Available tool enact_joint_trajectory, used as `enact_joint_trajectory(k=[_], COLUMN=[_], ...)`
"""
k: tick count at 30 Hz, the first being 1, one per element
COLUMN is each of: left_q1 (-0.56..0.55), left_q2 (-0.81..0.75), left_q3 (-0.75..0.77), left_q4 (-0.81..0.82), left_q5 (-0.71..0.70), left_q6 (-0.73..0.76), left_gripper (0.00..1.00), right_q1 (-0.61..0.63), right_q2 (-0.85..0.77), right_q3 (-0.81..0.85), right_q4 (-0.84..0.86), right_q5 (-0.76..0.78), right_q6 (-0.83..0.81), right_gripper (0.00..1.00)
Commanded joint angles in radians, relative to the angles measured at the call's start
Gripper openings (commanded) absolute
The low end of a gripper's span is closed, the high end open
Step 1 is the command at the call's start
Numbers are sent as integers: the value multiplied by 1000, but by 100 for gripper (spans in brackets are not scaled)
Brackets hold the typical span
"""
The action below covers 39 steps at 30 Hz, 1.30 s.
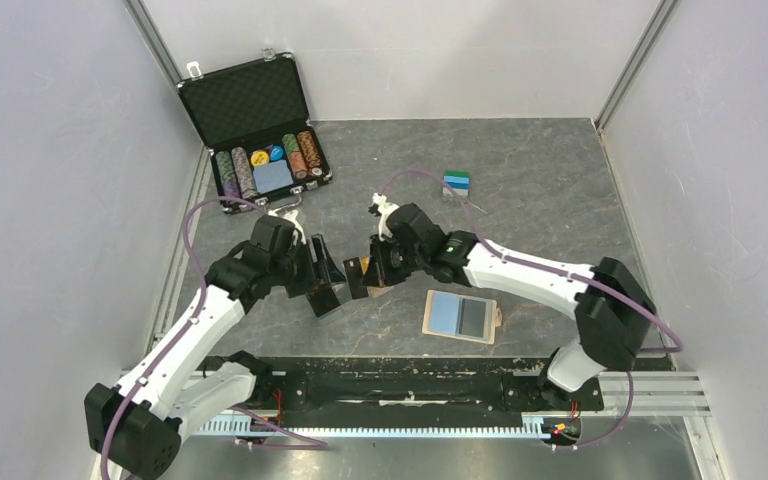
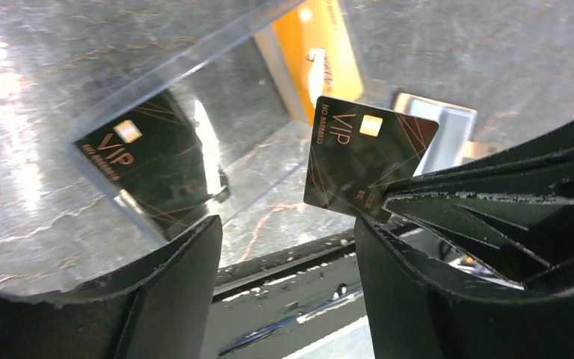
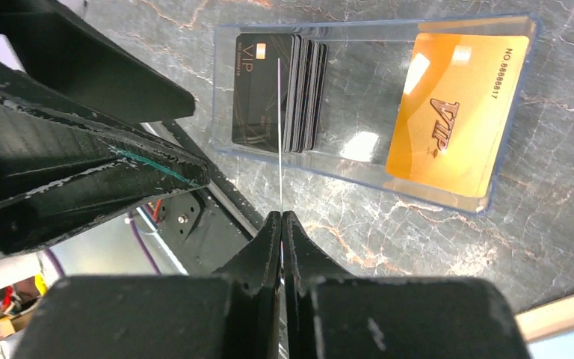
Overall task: Put the credit cards into the card holder
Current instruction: Pick up the credit card from the storage box.
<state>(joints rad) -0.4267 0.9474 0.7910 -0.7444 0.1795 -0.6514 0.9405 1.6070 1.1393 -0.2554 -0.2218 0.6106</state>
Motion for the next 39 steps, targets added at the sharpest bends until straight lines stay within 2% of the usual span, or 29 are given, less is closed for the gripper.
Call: enact_joint_trajectory(k=[1, 5, 9, 17, 23, 28, 33, 36, 38, 39], left_q1=[10, 14, 14, 13, 13, 14, 14, 13, 14, 14], left_q2=[-65, -103, -111, -105, -96, -97, -108, -118, -124, -128], left_q3=[-44, -105, -174, -222, -238, -250, -253, -253, -256, -259], left_q4=[176, 306, 485, 667, 701, 720, 725, 726, 725, 725], left_q5=[157, 287, 441, 573, 595, 597, 599, 601, 604, 607], left_q6=[-70, -98, -147, -227, -249, -261, -270, -274, -277, -278], left_gripper=[74, 78, 79, 72, 59, 42, 16, 3, 2, 2], right_q1=[-26, -49, -80, -118, -133, -143, -150, -155, -159, -162], right_q2=[-116, -201, -290, -371, -384, -384, -380, -382, -380, -376], right_q3=[-72, -128, -205, -282, -326, -361, -379, -411, -449, -469], right_q4=[88, 102, 159, 248, 340, 388, 417, 499, 607, 664], right_q5=[-47, -90, -158, -236, -274, -296, -306, -323, -353, -365], right_q6=[51, 70, 119, 191, 234, 257, 266, 304, 364, 397], right_gripper=[0, 0, 0, 0, 0, 0, 0, 8, 21, 22])
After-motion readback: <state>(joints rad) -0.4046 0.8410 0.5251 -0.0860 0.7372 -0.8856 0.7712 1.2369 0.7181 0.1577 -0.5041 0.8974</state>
